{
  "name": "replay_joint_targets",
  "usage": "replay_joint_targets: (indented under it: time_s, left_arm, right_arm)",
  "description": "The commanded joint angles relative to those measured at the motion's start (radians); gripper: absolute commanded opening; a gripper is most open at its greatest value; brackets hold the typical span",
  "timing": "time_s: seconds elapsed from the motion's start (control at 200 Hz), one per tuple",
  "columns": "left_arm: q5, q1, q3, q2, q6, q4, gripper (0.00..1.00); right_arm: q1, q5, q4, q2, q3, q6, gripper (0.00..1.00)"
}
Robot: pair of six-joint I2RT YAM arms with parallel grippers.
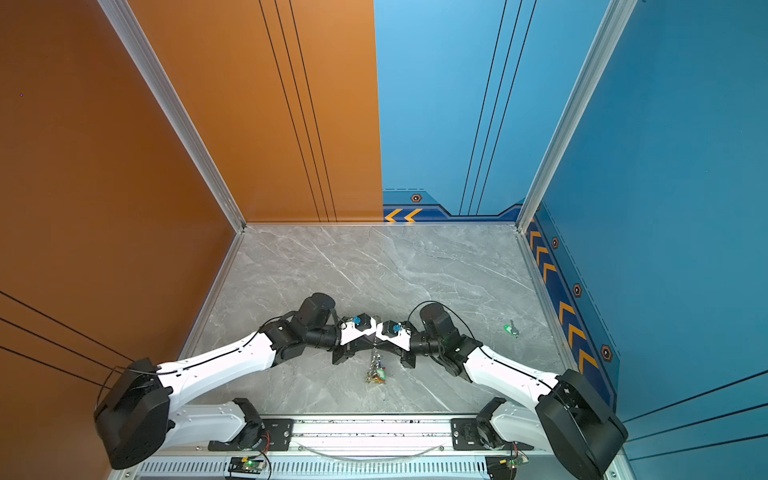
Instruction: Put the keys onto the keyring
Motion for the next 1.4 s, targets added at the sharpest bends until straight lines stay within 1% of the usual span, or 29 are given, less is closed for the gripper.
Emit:
replay_joint_targets:
  time_s: [0.0, 0.045, 0.13, 0.21, 0.305, 0.4, 0.556, 0.746, 0.906, 1.031, 1.196, 1.316, 1.396]
  left_arm:
    - [0.05, 0.037, -0.049, -0.045, -0.084, 0.161, 0.16]
    - [0.054, 0.061, -0.095, -0.077, -0.118, 0.244, 0.22]
    - [0.058, 0.093, -0.165, -0.129, -0.165, 0.374, 0.3]
    - [0.076, 0.109, -0.201, -0.147, -0.184, 0.434, 0.32]
    - [0.099, 0.117, -0.202, -0.138, -0.184, 0.436, 0.29]
    - [0.135, 0.12, -0.203, -0.134, -0.187, 0.449, 0.28]
    - [0.183, 0.12, -0.203, -0.127, -0.185, 0.455, 0.27]
    - [0.181, 0.12, -0.206, -0.132, -0.185, 0.463, 0.25]
    - [0.185, 0.118, -0.208, -0.133, -0.192, 0.469, 0.22]
    - [0.189, 0.118, -0.206, -0.131, -0.197, 0.472, 0.2]
    - [0.185, 0.12, -0.201, -0.129, -0.209, 0.476, 0.15]
    - [0.166, 0.124, -0.196, -0.128, -0.231, 0.479, 0.15]
    - [0.166, 0.124, -0.192, -0.122, -0.237, 0.479, 0.1]
  right_arm:
    - [-0.011, -0.014, 0.088, -0.01, 0.004, 0.057, 0.0]
    - [-0.021, -0.022, 0.125, -0.013, -0.007, 0.083, 0.0]
    - [-0.045, -0.041, 0.231, -0.017, -0.043, 0.143, 0.0]
    - [-0.068, -0.072, 0.318, -0.024, -0.065, 0.205, 0.0]
    - [-0.083, -0.1, 0.368, -0.036, -0.076, 0.24, 0.0]
    - [-0.088, -0.121, 0.416, -0.039, -0.084, 0.27, 0.0]
    - [-0.089, -0.143, 0.57, -0.006, -0.111, 0.341, 0.0]
    - [-0.089, -0.167, 0.775, 0.065, -0.13, 0.432, 0.0]
    - [-0.076, -0.18, 0.885, 0.13, -0.127, 0.48, 0.0]
    - [-0.069, -0.175, 0.938, 0.162, -0.127, 0.499, 0.0]
    - [-0.058, -0.172, 0.96, 0.195, -0.121, 0.502, 0.0]
    - [-0.052, -0.169, 0.969, 0.217, -0.121, 0.498, 0.0]
    - [-0.05, -0.165, 0.978, 0.228, -0.121, 0.498, 0.0]
